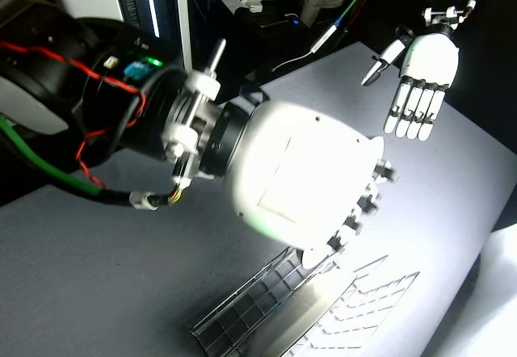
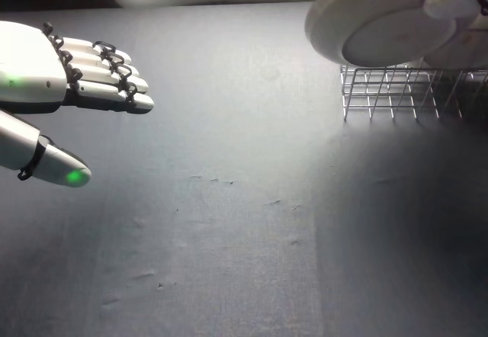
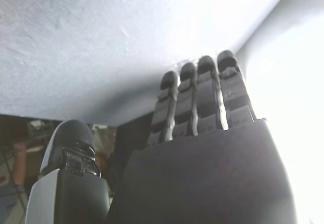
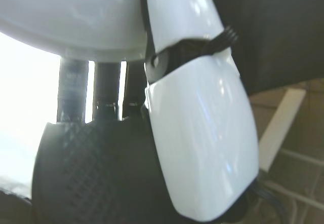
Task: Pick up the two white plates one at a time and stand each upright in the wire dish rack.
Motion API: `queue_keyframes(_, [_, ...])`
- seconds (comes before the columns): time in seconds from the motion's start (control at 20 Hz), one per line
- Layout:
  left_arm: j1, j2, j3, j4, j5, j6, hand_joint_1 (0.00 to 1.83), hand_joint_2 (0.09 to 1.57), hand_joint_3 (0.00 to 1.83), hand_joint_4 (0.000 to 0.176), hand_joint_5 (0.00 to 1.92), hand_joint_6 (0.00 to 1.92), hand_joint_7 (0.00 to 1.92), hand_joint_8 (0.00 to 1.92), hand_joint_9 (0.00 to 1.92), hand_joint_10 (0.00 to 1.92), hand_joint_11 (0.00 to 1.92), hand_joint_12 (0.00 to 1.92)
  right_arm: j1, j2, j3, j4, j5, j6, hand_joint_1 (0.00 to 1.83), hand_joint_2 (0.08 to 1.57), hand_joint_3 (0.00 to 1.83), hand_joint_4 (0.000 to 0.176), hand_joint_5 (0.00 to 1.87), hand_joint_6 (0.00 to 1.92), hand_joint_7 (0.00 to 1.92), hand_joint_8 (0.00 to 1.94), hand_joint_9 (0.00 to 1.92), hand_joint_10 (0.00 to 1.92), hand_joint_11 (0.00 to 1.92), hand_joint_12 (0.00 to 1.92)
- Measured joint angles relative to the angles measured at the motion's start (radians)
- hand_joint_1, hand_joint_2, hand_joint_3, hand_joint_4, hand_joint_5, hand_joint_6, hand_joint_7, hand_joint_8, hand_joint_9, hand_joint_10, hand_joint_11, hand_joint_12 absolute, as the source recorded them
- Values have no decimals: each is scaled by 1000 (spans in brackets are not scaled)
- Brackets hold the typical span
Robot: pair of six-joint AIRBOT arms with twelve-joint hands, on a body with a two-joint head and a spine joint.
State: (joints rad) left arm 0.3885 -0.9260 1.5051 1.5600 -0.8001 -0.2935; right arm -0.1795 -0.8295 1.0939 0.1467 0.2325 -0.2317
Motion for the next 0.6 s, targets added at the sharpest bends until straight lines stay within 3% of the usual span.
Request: queue_keyframes(0.6, [-8, 0, -5, -4, 0, 0, 0, 1175, 0, 0, 69, 2, 43, 1, 25, 2, 8, 4, -126, 0, 67, -89, 71, 3, 1496, 1064, 0, 0, 983, 915, 1065, 754, 1079, 760, 861, 1456])
